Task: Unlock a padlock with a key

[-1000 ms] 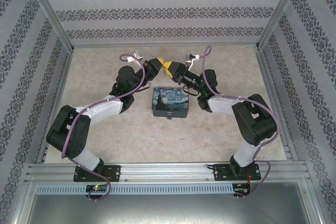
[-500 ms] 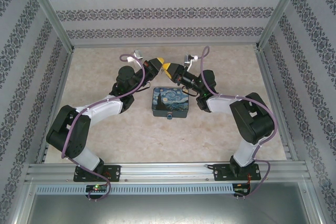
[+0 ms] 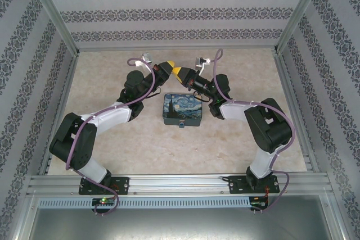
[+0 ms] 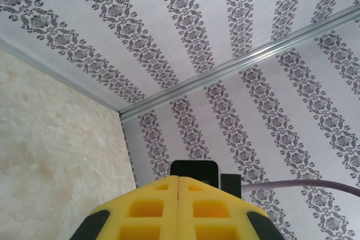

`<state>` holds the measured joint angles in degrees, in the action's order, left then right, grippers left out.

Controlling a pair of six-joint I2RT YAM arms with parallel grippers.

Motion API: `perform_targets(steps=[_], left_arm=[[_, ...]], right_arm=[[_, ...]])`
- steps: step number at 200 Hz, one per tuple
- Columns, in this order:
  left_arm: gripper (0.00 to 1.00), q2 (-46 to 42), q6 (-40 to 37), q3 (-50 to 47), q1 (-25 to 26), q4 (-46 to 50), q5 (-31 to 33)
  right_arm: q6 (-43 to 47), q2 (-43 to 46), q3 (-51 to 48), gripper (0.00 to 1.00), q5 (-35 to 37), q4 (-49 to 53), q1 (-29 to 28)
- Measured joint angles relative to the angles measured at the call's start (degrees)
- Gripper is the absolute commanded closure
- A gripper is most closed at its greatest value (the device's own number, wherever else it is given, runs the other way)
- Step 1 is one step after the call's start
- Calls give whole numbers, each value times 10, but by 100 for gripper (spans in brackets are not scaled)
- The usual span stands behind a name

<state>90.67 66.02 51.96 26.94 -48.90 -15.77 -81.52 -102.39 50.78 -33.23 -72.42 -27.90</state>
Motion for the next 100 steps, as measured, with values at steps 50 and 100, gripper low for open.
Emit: perform_targets(steps=[50, 100], left_arm=[[100, -9, 0, -14, 0, 0, 11], [100, -17, -1, -18, 4, 2, 18]], right_arm=[[0, -4, 0, 100, 0, 1, 0], [-8, -4, -3, 100, -2, -8, 0]])
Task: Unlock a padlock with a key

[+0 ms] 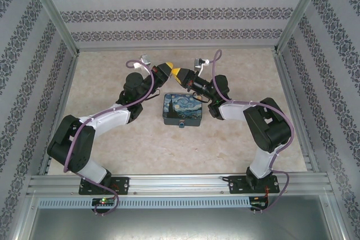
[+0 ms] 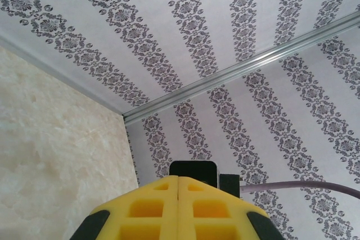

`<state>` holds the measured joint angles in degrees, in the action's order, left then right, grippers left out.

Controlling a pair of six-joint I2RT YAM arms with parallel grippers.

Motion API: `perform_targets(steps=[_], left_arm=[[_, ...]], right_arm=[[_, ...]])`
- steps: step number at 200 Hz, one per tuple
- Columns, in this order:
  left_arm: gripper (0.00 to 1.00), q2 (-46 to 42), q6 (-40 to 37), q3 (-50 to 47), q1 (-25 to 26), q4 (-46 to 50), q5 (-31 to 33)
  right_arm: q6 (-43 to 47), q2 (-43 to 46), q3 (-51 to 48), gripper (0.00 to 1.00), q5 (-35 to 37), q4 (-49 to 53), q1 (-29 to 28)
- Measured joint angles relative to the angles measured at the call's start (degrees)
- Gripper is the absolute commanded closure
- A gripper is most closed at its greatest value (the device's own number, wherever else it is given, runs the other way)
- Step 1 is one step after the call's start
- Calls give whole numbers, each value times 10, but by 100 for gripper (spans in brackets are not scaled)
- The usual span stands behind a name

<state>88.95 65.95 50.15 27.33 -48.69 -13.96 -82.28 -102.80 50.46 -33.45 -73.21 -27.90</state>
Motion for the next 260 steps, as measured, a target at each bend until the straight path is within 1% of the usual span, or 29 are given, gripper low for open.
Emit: perform_targets(steps=[5, 9, 17, 29, 35, 47, 56, 88, 121, 151, 173, 193, 215, 237, 260], left_arm=[[100, 0, 0, 0, 0, 0, 1], [95, 0, 0, 0, 0, 1, 2], [77, 0, 0, 0, 1, 2, 3], [44, -2, -1, 0, 1, 3, 3], [33, -5, -2, 0, 2, 7, 3], [21, -15, -3, 0, 4, 18, 5], [16, -24, -6, 0, 4, 25, 7], [12, -66, -17, -1, 0, 63, 11], [10, -95, -36, -1, -16, 120, -3], [10, -109, -77, 5, -27, 208, -38], [9, -117, -127, 25, -30, 302, -70], [8, -132, -181, 42, -31, 389, -96], [7, -162, -228, 37, -30, 468, -114], [6, -198, -256, 6, -17, 509, -113], [6, -224, -268, -44, 23, 527, -98]], right_arm=[[-1, 0, 0, 100, 0, 0, 0], [-1, 0, 0, 100, 0, 0, 0], [-1, 0, 0, 100, 0, 0, 0], [-1, 0, 0, 100, 2, 1, 0], [-1, 0, -1, 100, 3, 1, 1], [-1, 0, -6, 100, 5, 1, 5], [-1, 0, -11, 100, 5, 1, 9], [-1, 0, -31, 100, 4, 2, 19], [2, 7, -53, 100, -11, 7, 30], [4, 23, -70, 100, -25, 10, 38], [14, 41, -85, 100, -33, 23, 43], [30, 66, -105, 100, -40, 52, 53], [53, 95, -122, 100, -44, 94, 68], [80, 121, -129, 100, -47, 148, 83], [112, 140, -129, 100, -50, 212, 95]])
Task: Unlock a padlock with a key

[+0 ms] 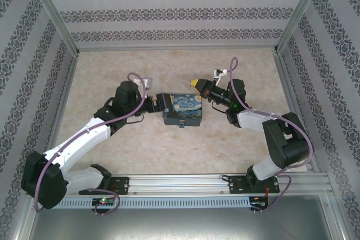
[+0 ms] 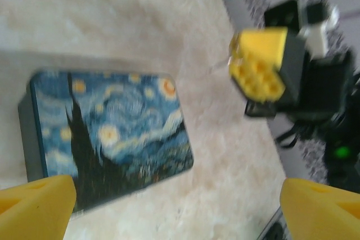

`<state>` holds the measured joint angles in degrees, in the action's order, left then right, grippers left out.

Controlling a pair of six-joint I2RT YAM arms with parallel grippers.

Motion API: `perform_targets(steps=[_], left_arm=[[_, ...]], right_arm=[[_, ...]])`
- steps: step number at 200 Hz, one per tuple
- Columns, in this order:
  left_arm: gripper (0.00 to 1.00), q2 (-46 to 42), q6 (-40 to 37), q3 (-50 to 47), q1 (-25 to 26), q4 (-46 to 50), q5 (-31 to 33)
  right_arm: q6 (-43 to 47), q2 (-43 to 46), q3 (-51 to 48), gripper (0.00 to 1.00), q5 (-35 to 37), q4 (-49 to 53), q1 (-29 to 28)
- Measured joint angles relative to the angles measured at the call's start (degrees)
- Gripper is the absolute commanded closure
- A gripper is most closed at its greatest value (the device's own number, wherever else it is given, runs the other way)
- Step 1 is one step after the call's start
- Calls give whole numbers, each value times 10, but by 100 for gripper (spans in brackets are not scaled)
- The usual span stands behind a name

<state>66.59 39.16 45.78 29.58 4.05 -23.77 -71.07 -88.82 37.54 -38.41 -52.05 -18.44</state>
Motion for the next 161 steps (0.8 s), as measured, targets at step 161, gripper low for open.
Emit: perform_targets(steps=[161], left_arm=[[21, 202, -6, -136, 154, -229, 156]], right_arm=[[68, 3, 0, 100, 0, 170, 20]])
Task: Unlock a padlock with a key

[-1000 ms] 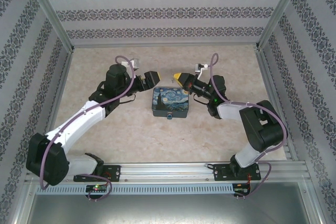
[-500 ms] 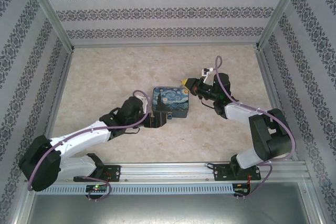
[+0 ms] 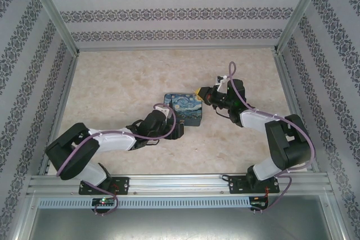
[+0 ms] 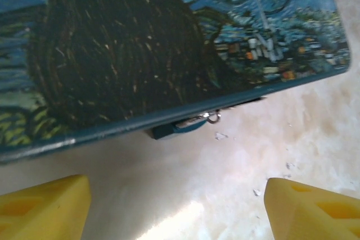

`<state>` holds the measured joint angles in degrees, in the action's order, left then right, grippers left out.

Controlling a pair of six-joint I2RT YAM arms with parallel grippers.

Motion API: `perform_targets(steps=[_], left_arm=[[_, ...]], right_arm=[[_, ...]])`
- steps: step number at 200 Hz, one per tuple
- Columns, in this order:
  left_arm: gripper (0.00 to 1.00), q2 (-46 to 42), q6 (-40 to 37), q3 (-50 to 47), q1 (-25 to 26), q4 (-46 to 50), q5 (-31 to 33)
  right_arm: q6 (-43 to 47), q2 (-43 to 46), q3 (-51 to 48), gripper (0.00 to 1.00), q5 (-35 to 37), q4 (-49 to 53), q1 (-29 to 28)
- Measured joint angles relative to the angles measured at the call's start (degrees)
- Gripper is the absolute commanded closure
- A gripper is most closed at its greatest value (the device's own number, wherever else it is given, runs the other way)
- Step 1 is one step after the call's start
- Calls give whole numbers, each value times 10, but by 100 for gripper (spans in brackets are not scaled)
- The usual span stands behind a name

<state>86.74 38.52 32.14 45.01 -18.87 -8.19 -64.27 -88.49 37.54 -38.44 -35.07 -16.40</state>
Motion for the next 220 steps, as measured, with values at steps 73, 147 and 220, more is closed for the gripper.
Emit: perform_targets(steps=[73, 147, 220], left_arm=[[24, 68, -31, 0, 0, -89, 8], [26, 111, -48, 9, 0, -163, 1], [28, 141, -91, 40, 0, -164, -23]], right_arm=[[2, -27, 0, 100, 19, -9, -30], [2, -40, -3, 100, 40, -12, -37], [2, -62, -3, 100, 41, -14, -37]])
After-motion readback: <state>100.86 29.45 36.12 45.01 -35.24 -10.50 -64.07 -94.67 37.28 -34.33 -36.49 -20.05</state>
